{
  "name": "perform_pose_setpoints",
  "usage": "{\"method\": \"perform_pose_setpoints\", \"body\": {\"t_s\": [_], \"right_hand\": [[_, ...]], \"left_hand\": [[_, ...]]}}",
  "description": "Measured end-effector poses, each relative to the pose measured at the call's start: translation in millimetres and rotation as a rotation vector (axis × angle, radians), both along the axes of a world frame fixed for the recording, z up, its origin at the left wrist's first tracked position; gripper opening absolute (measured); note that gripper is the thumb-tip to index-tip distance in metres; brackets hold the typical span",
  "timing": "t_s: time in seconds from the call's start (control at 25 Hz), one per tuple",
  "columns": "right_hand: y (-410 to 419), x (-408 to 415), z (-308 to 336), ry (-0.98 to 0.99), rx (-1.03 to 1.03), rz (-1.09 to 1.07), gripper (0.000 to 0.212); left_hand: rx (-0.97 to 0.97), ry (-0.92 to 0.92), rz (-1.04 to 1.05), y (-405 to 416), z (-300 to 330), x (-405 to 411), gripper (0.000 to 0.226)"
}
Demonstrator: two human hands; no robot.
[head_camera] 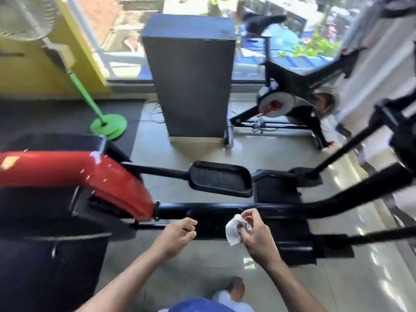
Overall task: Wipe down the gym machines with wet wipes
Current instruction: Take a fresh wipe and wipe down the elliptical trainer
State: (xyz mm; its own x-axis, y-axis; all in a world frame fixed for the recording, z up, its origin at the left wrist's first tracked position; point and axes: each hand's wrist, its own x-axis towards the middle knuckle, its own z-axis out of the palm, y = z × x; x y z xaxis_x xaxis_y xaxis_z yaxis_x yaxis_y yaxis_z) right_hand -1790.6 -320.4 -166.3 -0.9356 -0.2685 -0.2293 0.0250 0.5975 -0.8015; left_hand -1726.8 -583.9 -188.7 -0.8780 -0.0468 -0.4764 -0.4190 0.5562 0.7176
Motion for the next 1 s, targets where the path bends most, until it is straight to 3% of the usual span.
{"method": "perform_pose_setpoints", "body": {"t_s": [0.16,0.32,0.44,0.52,0.68,0.8,1.0], "right_hand": [[-80,25,-5,0.019,0.096,0.275,0.012],[-195,89,1,0.120,0.067,0.543,0.009],[-262,133,-4,0.039,0.033,0.659,0.025],[-309,162,-6,0.008,0.026,0.736,0.023],[-401,188,-11,-0.023,0.007,0.844,0.014],[-482,187,-16,-0.172,-0.080,0.919,0.018],[-642,198,-10,-0.361,-0.159,1.098,0.018]], "left_hand": [[0.032,0.027,0.303,-75,-4,95,0.023],[0.043,0.057,0.610,-149,-12,217,0.025],[0.054,0.072,0.784,-190,-14,280,0.023],[0.055,0.098,0.890,-220,-11,318,0.022],[0.103,0.142,1.073,-282,-15,363,0.021],[0.155,0.182,1.186,-335,-18,377,0.025],[0.255,0.277,1.188,-445,-7,379,0.034]]}}
